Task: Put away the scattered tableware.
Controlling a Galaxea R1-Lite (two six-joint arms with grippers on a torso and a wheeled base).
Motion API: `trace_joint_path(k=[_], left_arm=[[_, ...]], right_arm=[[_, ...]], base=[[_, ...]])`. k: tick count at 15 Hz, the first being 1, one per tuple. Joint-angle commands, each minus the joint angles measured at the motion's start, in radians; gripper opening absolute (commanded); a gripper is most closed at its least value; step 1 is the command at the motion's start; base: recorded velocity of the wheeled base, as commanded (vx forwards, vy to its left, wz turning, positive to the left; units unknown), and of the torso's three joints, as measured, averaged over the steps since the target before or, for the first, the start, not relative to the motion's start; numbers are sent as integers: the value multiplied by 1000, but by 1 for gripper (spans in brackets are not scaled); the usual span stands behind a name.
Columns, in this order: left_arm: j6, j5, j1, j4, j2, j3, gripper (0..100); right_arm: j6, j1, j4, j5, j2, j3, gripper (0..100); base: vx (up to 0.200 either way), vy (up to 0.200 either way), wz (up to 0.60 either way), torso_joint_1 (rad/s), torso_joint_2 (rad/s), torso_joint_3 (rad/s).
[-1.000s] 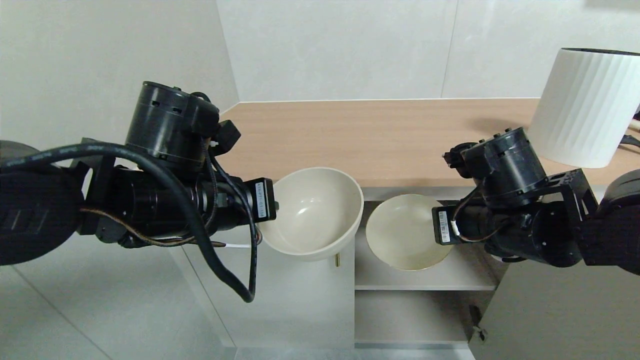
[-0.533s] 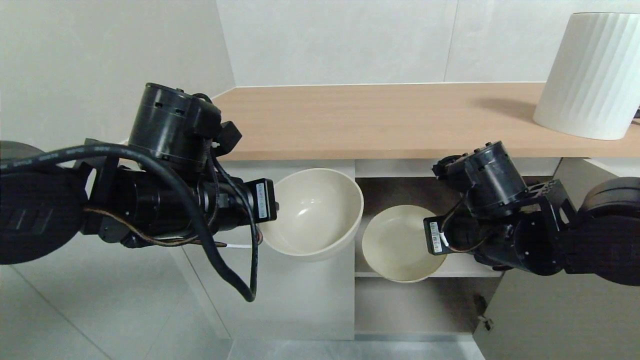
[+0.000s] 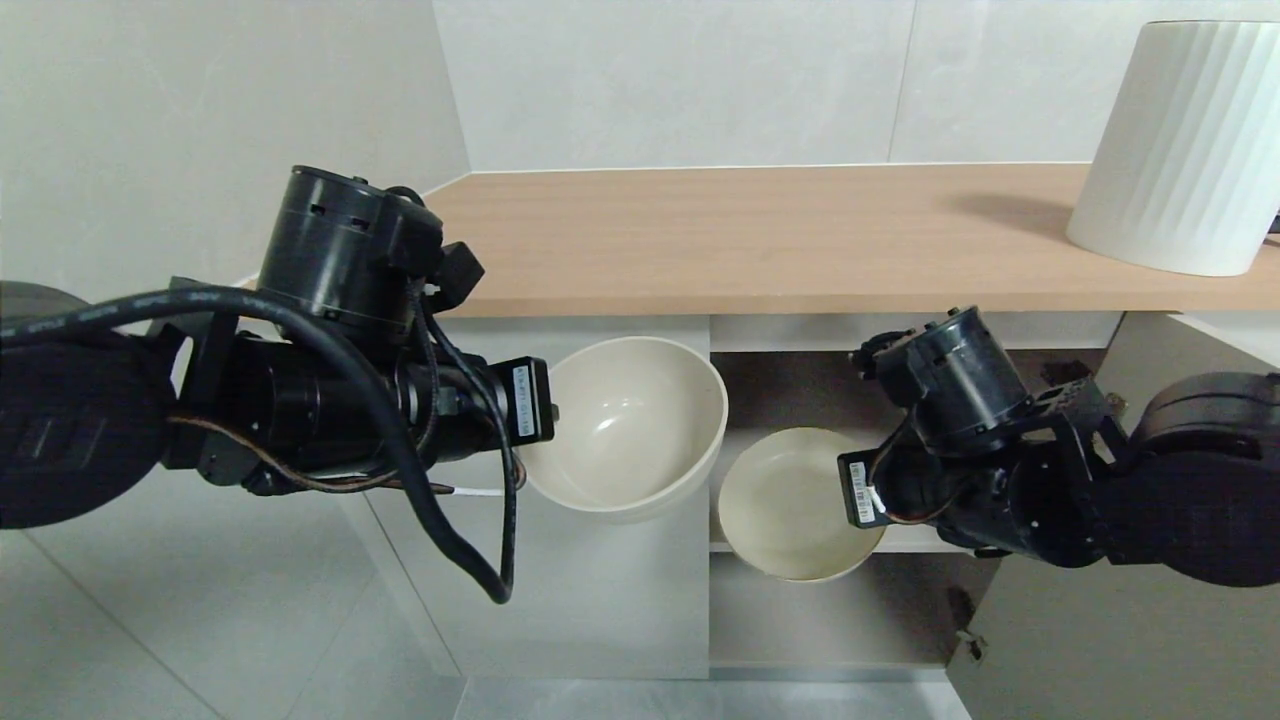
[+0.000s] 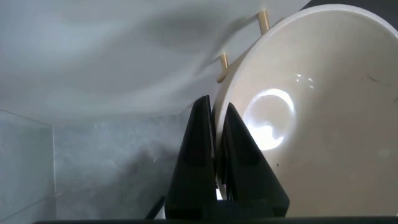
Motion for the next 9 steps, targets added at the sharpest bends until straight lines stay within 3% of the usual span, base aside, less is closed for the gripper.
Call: trace_joint_path(k=[1,4,6,9], left_arm=[[0,-1,-2,0,-5,2,0],[12,-2,-6,7,-19,17,0],[87,1,-6,11,-10,49,0],[90,-1,-16,11,13,53,0]], right_arm=[[33,-10,-11,1,77,-4,0],[48,-54,-96,2,189,-7,0],[50,-125,-175,6,284,-48,0],[79,-228,-180,4,400,-151,0]], base=[[0,0,0,0,0,0],[0,0,0,0,0,0],[0,0,0,0,0,0],[0,0,0,0,0,0]])
